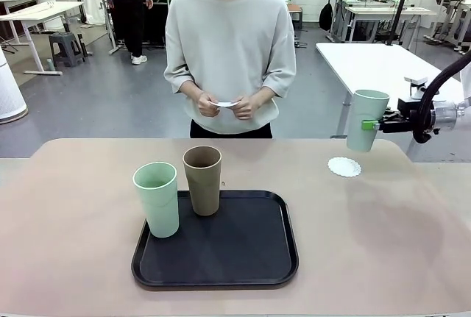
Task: Place coasters on the table and set cups on them.
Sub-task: Pick up one Reusable plastic cup and place it on a coaster set by the human.
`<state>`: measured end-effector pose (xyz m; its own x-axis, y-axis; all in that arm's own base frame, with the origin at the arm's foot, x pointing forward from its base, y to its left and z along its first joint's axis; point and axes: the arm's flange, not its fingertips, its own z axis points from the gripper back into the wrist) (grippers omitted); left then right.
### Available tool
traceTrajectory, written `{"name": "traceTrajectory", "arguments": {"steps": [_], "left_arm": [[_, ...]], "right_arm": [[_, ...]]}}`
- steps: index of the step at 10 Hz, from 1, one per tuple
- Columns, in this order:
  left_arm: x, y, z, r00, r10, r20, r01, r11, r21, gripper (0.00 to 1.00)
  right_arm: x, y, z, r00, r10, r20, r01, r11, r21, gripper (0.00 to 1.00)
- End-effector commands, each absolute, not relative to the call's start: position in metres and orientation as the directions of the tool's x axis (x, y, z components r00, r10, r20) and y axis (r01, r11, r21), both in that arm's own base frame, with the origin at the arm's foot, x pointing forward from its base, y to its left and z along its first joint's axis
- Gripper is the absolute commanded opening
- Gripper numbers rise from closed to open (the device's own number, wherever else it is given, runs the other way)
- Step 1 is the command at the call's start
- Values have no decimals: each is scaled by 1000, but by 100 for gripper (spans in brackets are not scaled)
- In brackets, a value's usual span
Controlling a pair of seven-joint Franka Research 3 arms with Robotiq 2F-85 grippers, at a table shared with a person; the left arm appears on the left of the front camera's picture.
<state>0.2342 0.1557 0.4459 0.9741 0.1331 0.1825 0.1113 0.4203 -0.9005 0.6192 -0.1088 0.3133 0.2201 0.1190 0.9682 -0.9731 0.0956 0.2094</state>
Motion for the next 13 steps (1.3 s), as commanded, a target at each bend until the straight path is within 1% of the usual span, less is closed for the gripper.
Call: {"name": "traceTrajectory", "arguments": {"steps": [1,2,7,8,13], "left_arm": [[234,157,446,971,140,193,118,419,-900,100],[234,157,446,971,140,193,118,419,-900,100],[234,157,446,971,140,193,118,419,-900,100],[234,157,446,971,140,193,118,419,-900,100],[234,157,446,971,140,193,118,419,-900,100]], "right_arm": [[624,-103,318,214,111,970,-972,122,200,86],[619,-109,313,220,119,968,-973,96,209,86],[619,-111,312,221,118,968,-972,104,209,86],[618,-106,306,185,130,974,-982,48,181,86],[618,-82,284,87,115,990,-995,-44,93,86]]}}
